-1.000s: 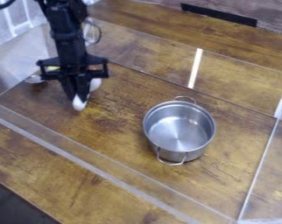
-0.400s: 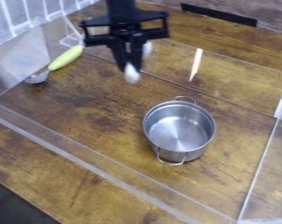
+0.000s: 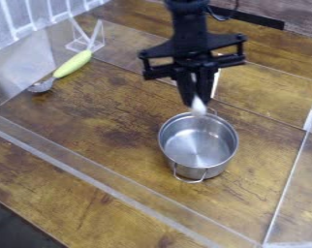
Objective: Put the mushroom in the silver pot
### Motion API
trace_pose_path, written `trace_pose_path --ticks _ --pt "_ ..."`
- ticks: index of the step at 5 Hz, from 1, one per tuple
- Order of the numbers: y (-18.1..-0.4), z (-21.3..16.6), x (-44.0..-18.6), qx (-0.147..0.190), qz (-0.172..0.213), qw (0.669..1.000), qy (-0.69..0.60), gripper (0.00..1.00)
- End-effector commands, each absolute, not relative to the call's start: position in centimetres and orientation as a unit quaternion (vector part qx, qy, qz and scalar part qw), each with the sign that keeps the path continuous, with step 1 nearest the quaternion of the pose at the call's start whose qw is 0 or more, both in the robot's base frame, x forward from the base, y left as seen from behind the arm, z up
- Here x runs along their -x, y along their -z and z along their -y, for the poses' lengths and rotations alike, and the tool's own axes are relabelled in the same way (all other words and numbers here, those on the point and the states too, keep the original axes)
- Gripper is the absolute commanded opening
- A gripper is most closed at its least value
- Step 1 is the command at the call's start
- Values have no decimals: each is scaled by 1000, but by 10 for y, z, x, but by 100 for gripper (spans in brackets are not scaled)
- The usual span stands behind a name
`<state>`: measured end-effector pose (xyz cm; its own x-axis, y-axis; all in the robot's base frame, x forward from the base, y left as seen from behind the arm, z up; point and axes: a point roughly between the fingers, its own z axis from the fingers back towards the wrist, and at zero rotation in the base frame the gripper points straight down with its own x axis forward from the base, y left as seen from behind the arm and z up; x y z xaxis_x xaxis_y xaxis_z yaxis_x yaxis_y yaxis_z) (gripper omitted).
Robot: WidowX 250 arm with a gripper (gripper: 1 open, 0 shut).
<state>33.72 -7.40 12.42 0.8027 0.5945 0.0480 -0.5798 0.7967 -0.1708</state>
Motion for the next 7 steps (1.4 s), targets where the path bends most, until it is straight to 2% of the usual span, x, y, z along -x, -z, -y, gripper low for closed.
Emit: trace_pose_path --ticks 1,2,3,4,6,7 --pt "-124 80 -347 76 67 937 -335 0" --pt "-116 75 -356 71 74 922 -373 0" --pt "-113 70 -362 65 83 907 -408 100" --pt "-111 64 -370 60 91 891 -440 0" --pt "-128 54 -357 52 102 883 -456 0" --pt "-123 45 -356 54 105 886 -448 100"
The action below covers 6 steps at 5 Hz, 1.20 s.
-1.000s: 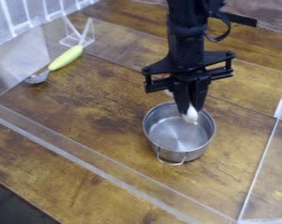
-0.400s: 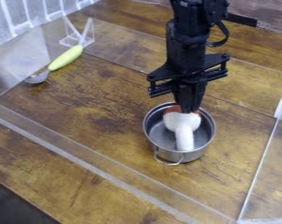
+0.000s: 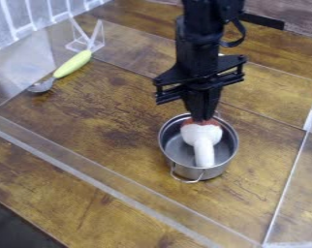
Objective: Put the mushroom in the silver pot
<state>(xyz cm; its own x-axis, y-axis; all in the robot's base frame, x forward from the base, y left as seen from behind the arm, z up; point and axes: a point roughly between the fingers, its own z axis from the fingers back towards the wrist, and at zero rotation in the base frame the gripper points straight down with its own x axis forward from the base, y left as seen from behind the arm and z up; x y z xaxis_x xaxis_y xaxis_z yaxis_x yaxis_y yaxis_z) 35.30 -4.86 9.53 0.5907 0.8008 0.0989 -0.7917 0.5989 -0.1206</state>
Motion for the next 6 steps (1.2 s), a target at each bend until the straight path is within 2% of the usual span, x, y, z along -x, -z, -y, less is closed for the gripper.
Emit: trace_pose_path --ticks 1,2,3,4,5,6 --pt "-116 39 -357 54 105 890 -440 100" --pt "-133 30 -355 58 113 903 -410 100" --pt "-150 8 -355 60 126 901 -411 0" --pt "-163 -15 -356 56 143 898 -412 100" --pt "-151 -12 -361 55 148 901 -405 0" --pt "-137 -9 -372 54 154 905 -392 100"
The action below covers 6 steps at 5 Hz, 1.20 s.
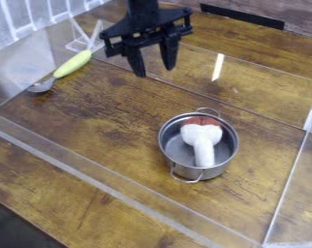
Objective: Put the mushroom in the silver pot
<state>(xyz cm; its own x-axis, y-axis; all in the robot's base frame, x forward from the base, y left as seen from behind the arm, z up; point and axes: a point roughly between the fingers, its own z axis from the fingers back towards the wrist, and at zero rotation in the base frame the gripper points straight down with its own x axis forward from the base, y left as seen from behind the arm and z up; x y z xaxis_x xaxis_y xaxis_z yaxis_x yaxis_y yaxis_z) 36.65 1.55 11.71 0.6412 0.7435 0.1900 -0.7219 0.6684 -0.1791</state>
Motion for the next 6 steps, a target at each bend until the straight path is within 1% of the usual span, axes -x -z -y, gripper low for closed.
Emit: trace_pose_path --ticks 1,2,3,4,6 --pt "-127 -10 -374 53 163 911 -376 0" --pt "-126 -13 -376 55 167 919 -352 100" --pt "-127 -19 -375 56 172 927 -327 0" --pt "-123 -22 -388 49 178 923 -337 100" --pt "-119 -31 -403 32 196 912 -359 100"
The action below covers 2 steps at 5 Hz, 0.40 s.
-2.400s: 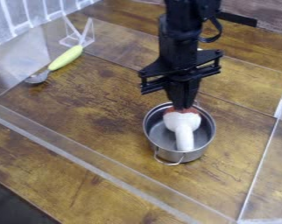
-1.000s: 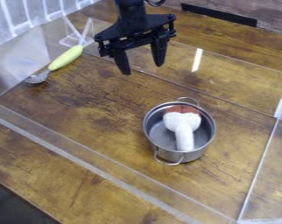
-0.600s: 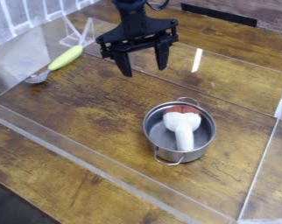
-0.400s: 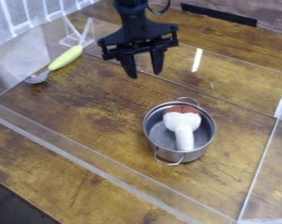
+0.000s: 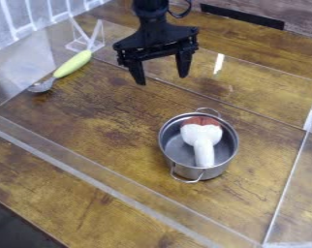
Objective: Put the mushroom in the silver pot
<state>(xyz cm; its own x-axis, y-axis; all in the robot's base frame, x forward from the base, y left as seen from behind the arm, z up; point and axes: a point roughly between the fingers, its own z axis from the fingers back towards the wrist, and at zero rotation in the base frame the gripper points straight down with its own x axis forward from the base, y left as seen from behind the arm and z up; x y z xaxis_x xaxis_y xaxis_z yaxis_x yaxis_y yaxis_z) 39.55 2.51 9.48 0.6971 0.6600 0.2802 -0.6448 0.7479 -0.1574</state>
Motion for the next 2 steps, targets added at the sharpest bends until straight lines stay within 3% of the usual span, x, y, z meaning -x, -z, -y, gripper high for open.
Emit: trace_pose_path --ticks 1,2 --pt "-117 -32 -408 22 202 905 -374 100" --pt "-115 -38 -415 26 208 920 -333 100"
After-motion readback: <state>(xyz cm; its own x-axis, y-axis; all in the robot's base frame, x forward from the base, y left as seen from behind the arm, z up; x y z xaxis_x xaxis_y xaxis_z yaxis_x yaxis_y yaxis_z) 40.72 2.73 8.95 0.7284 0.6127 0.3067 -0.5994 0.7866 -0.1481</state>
